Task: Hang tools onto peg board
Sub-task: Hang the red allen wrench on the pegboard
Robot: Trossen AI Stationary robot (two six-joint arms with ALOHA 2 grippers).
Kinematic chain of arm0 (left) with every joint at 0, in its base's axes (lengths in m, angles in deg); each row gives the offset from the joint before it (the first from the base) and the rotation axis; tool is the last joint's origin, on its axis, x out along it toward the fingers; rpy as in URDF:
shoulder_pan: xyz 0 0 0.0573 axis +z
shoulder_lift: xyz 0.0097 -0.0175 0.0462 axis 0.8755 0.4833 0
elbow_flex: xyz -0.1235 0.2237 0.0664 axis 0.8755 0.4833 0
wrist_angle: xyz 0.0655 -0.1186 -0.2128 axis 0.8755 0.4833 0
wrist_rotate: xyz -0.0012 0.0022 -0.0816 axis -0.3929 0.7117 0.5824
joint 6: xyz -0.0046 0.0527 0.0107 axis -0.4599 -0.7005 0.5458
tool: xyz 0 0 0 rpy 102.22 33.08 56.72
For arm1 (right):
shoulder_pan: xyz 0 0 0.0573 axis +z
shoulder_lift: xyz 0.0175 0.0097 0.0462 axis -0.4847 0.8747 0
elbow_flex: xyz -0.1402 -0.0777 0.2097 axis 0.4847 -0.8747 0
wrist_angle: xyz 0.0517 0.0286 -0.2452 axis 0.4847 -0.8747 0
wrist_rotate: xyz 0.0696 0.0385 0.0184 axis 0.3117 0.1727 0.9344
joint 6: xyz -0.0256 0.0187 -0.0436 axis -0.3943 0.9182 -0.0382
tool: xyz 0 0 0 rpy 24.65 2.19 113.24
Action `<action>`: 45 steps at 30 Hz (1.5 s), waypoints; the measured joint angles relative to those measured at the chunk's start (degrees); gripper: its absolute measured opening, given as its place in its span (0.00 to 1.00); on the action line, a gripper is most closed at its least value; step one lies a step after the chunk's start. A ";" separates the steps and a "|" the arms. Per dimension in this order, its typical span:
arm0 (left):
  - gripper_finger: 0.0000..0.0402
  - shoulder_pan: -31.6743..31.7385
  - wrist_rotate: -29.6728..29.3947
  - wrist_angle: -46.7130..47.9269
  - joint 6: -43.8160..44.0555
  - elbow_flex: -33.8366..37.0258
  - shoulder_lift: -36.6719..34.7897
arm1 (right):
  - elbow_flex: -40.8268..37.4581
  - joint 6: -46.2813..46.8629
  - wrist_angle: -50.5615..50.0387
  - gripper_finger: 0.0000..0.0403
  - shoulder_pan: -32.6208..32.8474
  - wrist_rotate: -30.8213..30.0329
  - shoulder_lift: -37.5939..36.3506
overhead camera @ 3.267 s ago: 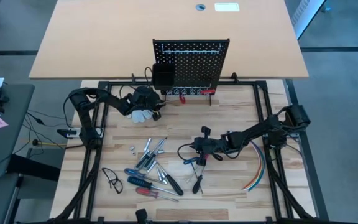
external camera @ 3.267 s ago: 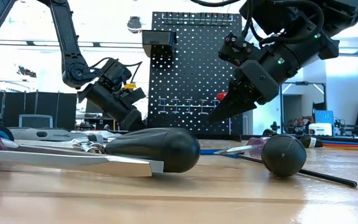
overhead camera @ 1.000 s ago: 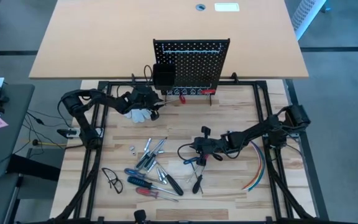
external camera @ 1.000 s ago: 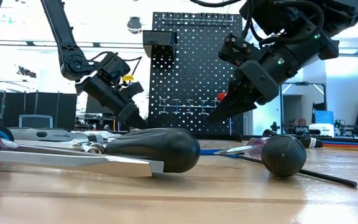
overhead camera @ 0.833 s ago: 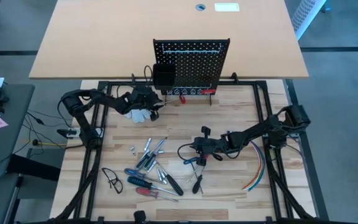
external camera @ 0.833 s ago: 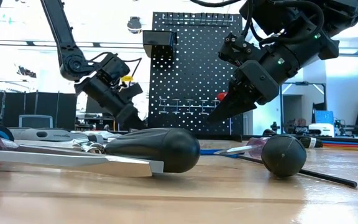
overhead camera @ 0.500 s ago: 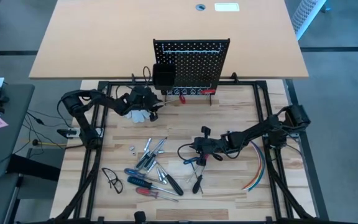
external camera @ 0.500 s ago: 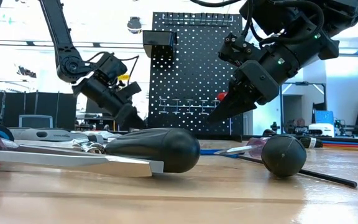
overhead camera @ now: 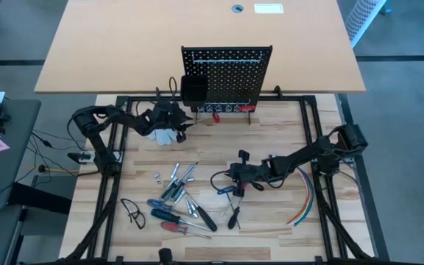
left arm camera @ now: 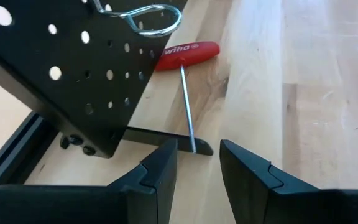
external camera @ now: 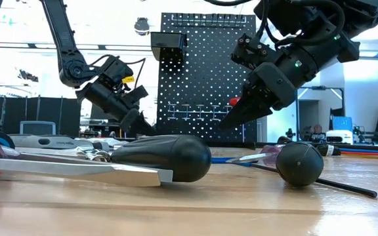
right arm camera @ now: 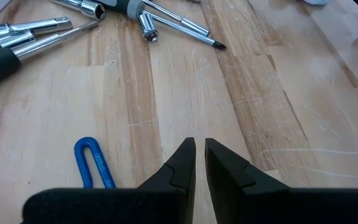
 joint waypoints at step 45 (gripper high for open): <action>0.35 2.70 0.41 0.27 0.16 -0.04 0.00 | -0.01 -0.04 0.07 0.11 -0.02 -0.02 0.00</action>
